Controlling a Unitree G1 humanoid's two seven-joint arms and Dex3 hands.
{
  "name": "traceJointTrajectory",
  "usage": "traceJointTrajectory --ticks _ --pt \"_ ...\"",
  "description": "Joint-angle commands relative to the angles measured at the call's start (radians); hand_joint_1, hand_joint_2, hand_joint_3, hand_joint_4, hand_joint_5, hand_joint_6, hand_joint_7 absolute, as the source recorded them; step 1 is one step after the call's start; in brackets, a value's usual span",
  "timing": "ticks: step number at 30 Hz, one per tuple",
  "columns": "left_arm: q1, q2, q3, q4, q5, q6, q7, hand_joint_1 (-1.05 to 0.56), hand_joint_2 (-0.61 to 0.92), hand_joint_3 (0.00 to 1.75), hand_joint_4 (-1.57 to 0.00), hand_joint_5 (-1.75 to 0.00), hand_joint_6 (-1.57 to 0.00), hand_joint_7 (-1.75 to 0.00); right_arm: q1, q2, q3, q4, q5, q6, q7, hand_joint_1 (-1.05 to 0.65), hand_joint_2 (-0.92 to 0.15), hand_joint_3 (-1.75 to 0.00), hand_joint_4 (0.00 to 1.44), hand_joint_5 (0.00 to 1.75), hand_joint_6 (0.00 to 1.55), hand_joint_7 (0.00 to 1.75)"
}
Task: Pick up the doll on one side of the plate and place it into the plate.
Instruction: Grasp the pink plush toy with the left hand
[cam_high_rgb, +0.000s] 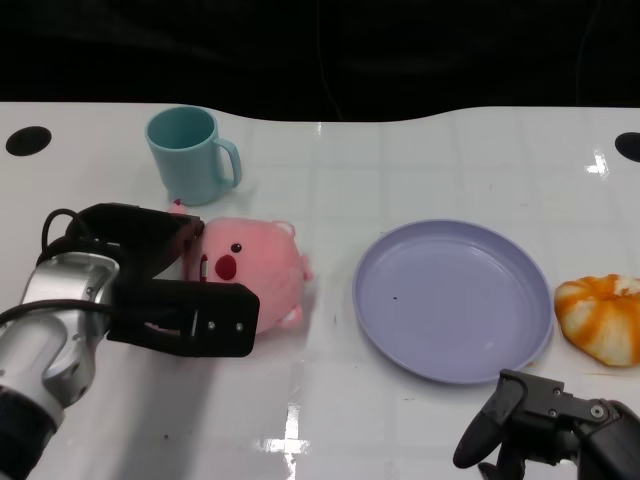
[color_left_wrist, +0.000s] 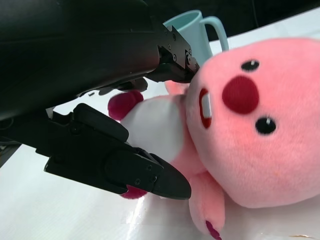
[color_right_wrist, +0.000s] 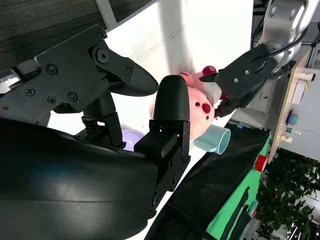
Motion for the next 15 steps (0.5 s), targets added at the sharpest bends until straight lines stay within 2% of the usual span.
traceJointTrajectory --ticks 1,9,15 --pt "-0.049 -0.013 -0.022 0.091 -0.003 -0.007 0.024 -0.73 0.92 0.01 -0.22 -0.14 -0.3 0.0 0.01 -0.008 -0.005 -0.015 -0.001 -0.008 -0.002 -0.19 -0.58 -1.03 0.63 1.68 0.59 1.33" --pt "-0.148 -0.096 -0.086 0.375 -0.018 -0.029 0.093 -0.73 0.92 0.01 -0.25 -0.11 -0.31 0.0 0.025 -0.011 -0.008 -0.03 0.004 -0.005 0.001 -0.2 -0.58 -1.03 0.63 1.69 0.59 1.34" --pt "-0.188 -0.142 -0.121 0.522 -0.036 -0.08 0.121 -0.69 0.92 0.02 -0.29 -0.09 -0.35 -0.01 0.031 -0.012 -0.007 -0.044 0.0 0.003 -0.002 -0.21 -0.58 -1.03 0.63 1.68 0.59 1.35"
